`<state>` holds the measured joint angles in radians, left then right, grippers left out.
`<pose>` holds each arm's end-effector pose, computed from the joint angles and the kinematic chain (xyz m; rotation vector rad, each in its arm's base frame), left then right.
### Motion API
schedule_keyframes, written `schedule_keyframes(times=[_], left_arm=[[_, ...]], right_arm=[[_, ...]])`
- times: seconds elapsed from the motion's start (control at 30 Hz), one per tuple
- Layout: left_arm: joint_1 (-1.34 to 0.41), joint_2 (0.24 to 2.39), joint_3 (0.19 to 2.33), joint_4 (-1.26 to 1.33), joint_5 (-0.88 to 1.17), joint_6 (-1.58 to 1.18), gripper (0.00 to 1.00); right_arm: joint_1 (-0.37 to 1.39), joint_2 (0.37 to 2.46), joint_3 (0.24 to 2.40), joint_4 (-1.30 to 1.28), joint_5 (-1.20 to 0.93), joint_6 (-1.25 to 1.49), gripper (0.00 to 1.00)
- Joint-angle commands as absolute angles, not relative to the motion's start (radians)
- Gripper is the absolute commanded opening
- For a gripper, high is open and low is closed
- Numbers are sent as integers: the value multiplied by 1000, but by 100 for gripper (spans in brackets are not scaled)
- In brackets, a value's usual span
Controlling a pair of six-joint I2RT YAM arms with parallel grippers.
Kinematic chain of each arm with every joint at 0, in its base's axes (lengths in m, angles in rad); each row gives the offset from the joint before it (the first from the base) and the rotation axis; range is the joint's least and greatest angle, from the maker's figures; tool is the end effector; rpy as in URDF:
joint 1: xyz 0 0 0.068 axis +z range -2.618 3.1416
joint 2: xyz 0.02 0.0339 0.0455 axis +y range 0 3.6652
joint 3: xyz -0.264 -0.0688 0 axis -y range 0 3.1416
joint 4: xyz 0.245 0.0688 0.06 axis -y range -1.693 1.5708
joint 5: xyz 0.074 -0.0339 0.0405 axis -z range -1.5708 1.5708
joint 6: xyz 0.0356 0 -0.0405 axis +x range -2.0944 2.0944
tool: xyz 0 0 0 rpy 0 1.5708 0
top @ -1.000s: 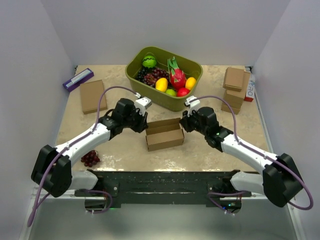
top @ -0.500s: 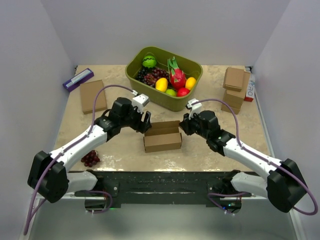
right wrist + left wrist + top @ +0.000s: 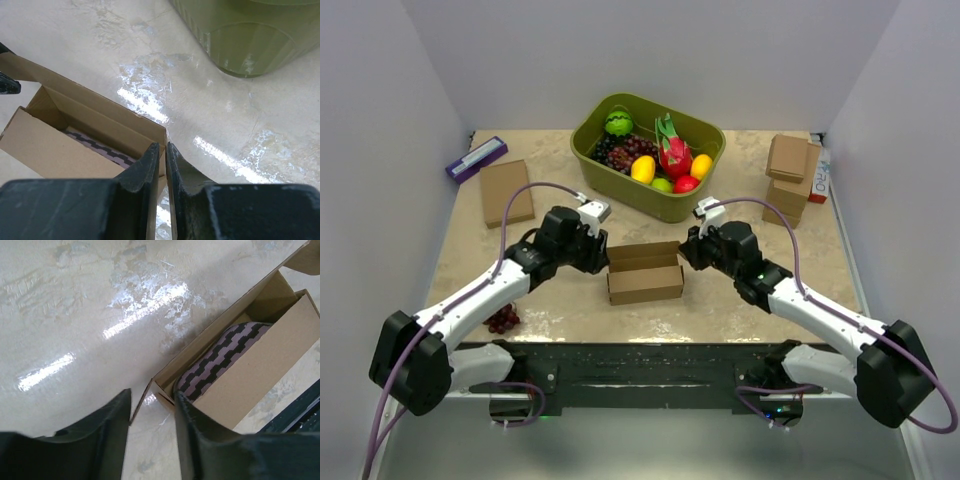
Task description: Fold the paper box
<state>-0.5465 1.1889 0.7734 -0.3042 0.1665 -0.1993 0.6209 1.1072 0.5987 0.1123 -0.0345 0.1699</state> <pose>0.2123 -0.1360 0.2426 0.4924 2.2943 -0.5694 0.1996 0.1443 0.2405 -0.4714 1.9519 0.5468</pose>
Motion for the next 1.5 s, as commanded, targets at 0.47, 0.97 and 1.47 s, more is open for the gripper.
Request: schedule_keyframes(times=[0.47, 0.97, 1.47], left_arm=[[-551, 1279, 848, -258, 325, 93, 0], [-551, 1391, 951, -276, 402, 205, 0], [-551, 1397, 960, -268, 532, 213, 0]], right_arm=[[624, 1020, 673, 3, -63, 174, 87], [997, 1020, 683, -32, -241, 323, 77], [1078, 1250, 610, 147, 73, 344, 71]])
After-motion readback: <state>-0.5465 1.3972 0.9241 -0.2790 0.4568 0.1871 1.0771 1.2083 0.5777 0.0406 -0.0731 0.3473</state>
